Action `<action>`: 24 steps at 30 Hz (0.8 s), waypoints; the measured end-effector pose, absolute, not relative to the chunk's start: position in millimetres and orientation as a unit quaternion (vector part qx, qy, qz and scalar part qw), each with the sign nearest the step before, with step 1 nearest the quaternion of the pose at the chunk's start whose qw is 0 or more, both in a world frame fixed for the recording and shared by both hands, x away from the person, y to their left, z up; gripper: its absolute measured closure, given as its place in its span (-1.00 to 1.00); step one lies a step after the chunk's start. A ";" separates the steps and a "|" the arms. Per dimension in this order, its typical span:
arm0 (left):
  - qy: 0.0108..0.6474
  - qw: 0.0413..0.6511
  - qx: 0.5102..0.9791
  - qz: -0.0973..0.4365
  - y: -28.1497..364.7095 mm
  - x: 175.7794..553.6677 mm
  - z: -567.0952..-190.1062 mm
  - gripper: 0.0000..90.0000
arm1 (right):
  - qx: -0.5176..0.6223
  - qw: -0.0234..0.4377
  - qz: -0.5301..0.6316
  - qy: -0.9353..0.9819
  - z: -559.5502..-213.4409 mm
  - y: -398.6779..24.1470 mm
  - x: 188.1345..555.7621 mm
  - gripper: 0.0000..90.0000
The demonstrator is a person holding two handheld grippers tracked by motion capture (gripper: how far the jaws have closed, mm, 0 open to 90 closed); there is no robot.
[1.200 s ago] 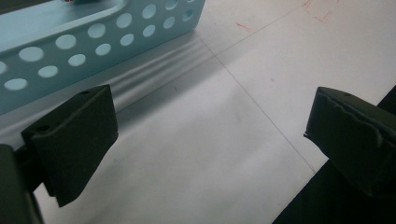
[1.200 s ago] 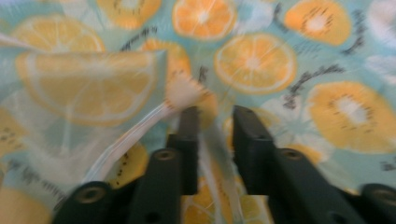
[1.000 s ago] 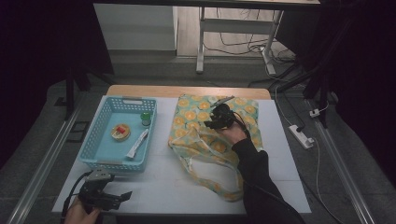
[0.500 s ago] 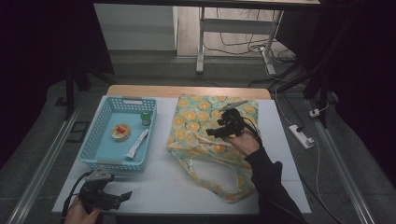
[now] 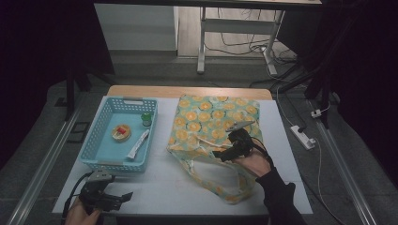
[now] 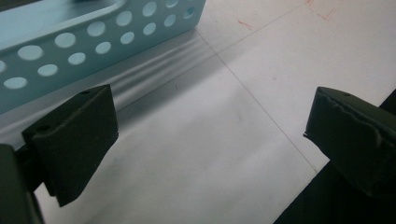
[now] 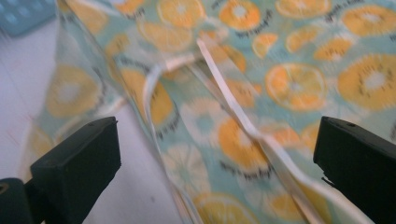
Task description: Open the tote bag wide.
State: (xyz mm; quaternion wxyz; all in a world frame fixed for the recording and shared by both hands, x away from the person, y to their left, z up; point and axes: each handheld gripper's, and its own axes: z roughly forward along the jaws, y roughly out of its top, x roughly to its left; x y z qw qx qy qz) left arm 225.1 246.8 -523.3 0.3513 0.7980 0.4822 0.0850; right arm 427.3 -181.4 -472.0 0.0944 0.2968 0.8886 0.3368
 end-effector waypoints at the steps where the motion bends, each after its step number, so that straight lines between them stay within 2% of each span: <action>1: 0.482 0.351 0.798 0.084 246.8 225.1 -523.3 -0.94 | 0.297 0.101 0.334 0.889 -473.8 -184.0 425.5 -1.00; 7: 0.482 0.352 0.798 0.085 246.8 225.1 -523.3 -0.94 | 0.299 0.120 0.313 0.893 -483.0 -196.3 419.2 -0.99; 9: 0.482 0.351 0.798 0.084 246.8 225.0 -523.3 -0.94 | 0.299 0.129 0.302 0.896 -487.4 -199.6 417.5 -0.90; 24: 0.481 0.352 0.799 0.085 246.6 224.9 -523.4 -0.94 | 0.245 0.123 0.282 0.919 -501.1 -187.3 410.3 0.19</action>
